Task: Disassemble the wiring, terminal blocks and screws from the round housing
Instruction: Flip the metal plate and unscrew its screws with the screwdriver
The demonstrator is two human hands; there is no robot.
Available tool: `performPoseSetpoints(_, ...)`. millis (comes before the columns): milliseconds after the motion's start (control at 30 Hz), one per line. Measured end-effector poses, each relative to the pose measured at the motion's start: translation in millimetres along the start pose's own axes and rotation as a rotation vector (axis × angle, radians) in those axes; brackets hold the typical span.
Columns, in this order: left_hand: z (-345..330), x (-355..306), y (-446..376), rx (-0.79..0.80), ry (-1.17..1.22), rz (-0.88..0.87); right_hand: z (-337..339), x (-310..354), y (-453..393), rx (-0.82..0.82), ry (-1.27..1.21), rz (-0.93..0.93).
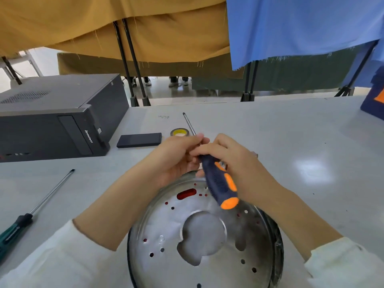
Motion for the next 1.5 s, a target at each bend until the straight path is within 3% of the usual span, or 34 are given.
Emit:
performPoseSetpoints(67, 0.4, 8.4, -0.7, -0.054, 0.051, 0.018, 8.0, -8.3, 8.2, 0.002, -0.124, -0.1)
performPoseSetpoints(133, 0.5, 18.8, -2.9, -0.111, 0.086, 0.029, 14.1, -5.8, 15.7, 0.058, -0.385, -0.299)
performPoseSetpoints(200, -7.5, 25.1, -2.2, -0.106, 0.06, -0.001, 16.4, -11.7, 22.1, 0.089, -0.488, -0.542)
performPoseSetpoints(233, -13.3, 26.0, -1.9, -0.087, 0.037, -0.027, 15.6, -10.7, 25.1, 0.095, -0.431, -0.58)
performPoseSetpoints(333, -25.7, 19.3, -0.7, -0.084, -0.15, -0.155, 18.7, -17.1, 26.6, -0.027, -0.081, -0.461)
performPoseSetpoints(467, -17.4, 13.9, 4.1, -0.23, -0.955, -0.468, 42.4, -47.4, 35.8, -0.271, 0.21, -0.534)
performPoseSetpoints(567, -1.5, 27.2, 10.0, -0.258, -1.175, -0.469, 59.5, -77.0, 51.5, -0.274, 0.467, -0.654)
performPoseSetpoints(733, 18.6, 34.8, 22.3, -0.335, -1.168, -0.508, 69.8, -115.7, 74.8, -0.241, 0.728, -0.782)
performPoseSetpoints(900, 35.4, 40.6, 27.0, -0.373, -1.185, -0.461, 60.0, -130.0, 80.1, -0.171, 0.776, -0.883)
performPoseSetpoints(1000, 41.9, 45.0, 25.8, -0.372, -1.177, -0.441, 61.7, -124.5, 76.2, -0.146, 0.857, -0.868)
performPoseSetpoints(1067, 46.3, 47.3, 24.9, -0.375, -1.155, -0.43, 63.1, -114.0, 71.6, -0.165, 0.934, -0.76)
performPoseSetpoints(1133, 51.4, 48.2, 23.5, -0.377, -1.133, -0.413, 59.9, -99.1, 64.7, -0.193, 0.772, -0.64)
performPoseSetpoints(1233, 58.9, 48.3, 23.4, -0.366, -1.116, -0.362, 44.6, -74.6, 57.6, -0.006, 0.37, -0.677)
performPoseSetpoints(1367, 68.4, 46.9, 28.6, -0.334, -0.983, -0.294, 31.7, -62.2, 56.7, 0.25, 0.493, -0.603)
performPoseSetpoints(1500, 81.3, 46.3, 37.3, -0.297, -0.778, -0.187, 30.8, -59.3, 55.0, 0.239, 0.435, -0.53)
Point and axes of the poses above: each hand's wrist, its own y-axis away from the middle knuckle, its own z-axis out of the back of the hand, x = y × z, the point moved 4 cm from there along -y, towards the middle knuckle, and after that the axes turned 7 degrees about -x, right-handed, at the moved point
